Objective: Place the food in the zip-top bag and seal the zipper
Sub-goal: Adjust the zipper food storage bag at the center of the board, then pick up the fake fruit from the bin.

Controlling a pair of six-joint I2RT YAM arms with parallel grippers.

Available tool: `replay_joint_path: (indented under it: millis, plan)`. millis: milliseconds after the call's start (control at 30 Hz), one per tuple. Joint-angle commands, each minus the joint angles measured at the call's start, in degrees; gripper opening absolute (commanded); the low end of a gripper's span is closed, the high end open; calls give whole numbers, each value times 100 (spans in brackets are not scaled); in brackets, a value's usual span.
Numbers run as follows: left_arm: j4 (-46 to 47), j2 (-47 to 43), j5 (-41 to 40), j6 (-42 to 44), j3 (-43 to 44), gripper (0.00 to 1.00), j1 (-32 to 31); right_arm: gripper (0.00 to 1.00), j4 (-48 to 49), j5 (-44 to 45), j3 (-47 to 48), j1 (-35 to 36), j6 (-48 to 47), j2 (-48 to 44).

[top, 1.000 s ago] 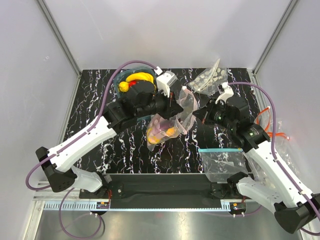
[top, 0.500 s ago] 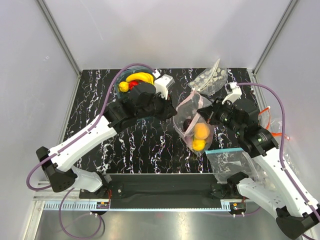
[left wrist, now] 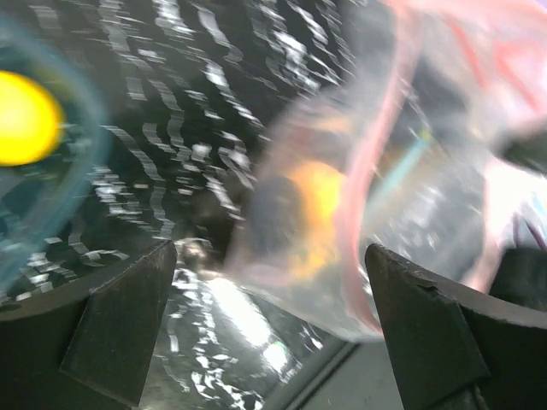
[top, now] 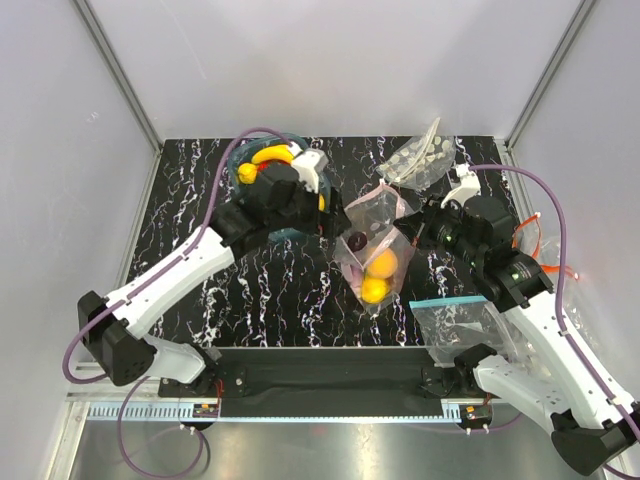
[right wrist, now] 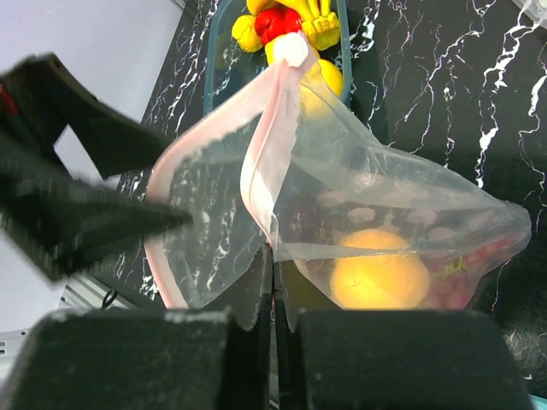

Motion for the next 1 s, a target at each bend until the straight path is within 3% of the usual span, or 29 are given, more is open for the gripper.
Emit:
replay_joint_path:
  millis: [0, 267, 400, 600, 700, 833, 967]
  plan:
    - [261, -236, -99, -166, -19, 99, 505, 0, 249, 180, 85, 24, -135, -54]
    - [893, -623, 429, -685, -756, 99, 1692, 0, 161, 461, 76, 24, -232, -203]
    - [1105, -693, -89, -632, -1012, 99, 1887, 0, 82, 523, 129, 24, -267, -238]
    - [2000, -939, 683, -729, -1644, 99, 2247, 0, -76, 620, 155, 33, -355, -256]
    - [2169, -1036, 386, -755, -1769, 99, 2256, 0, -68, 760, 129, 24, -364, -300]
    - [1344, -144, -457, -545, -1017, 99, 2256, 0, -6, 699, 129, 24, -338, -282]
    - [912, 799, -617, -404, -382, 99, 2256, 0, 20, 663, 112, 24, -311, -238]
